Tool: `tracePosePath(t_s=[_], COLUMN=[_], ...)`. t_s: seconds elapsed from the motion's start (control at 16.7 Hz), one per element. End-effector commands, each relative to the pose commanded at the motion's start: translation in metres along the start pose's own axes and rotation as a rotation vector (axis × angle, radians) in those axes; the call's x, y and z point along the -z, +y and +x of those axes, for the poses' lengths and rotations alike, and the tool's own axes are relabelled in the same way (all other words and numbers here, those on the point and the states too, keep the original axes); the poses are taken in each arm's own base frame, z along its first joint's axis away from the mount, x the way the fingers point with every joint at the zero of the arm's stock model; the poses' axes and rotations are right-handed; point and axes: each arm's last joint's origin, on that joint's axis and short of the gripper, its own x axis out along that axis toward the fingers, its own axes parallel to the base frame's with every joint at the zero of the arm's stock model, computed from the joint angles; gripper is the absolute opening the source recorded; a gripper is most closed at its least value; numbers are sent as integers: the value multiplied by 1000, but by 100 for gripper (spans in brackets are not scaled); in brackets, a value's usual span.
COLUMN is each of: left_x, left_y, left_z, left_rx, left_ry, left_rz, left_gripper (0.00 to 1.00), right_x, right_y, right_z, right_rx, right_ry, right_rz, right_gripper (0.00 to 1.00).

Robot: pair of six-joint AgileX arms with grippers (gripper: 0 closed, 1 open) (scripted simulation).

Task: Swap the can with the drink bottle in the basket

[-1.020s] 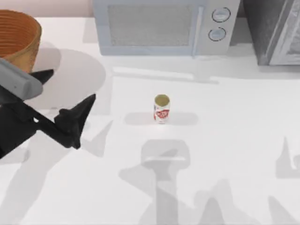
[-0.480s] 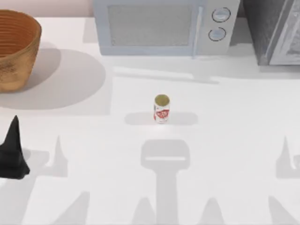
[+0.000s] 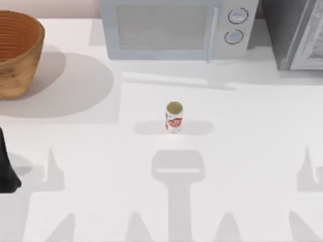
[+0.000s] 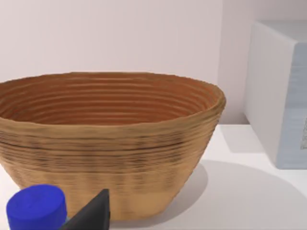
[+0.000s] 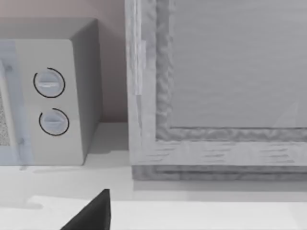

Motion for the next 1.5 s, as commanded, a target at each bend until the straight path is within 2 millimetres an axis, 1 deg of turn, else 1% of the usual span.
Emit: tracePosePath(t_s=[0.18, 0.42, 0.66, 0.9, 1.02, 1.2, 1.5], left_x=[-1, 4, 8, 15, 22, 38, 71], left_y=[0, 8, 21, 39, 50, 67, 89], left_z=[1, 9, 23, 40, 47, 54, 55], left_rx=[1, -29, -36, -19, -10, -3, 3], left_ry=[2, 40, 75, 100, 110, 133, 179], left_rz=[2, 22, 55, 81, 86, 77, 28], left_gripper=[100, 100, 100, 100, 100, 100, 100], right_x=[0, 0, 0, 0, 0, 0, 0], right_y=[0, 0, 0, 0, 0, 0, 0], right_z=[0, 0, 0, 0, 0, 0, 0], right_rx=[0, 0, 0, 0, 0, 0, 0], right_ry=[0, 0, 0, 0, 0, 0, 0], right_rz=[0, 0, 0, 0, 0, 0, 0], right_gripper=[100, 100, 100, 100, 100, 100, 100])
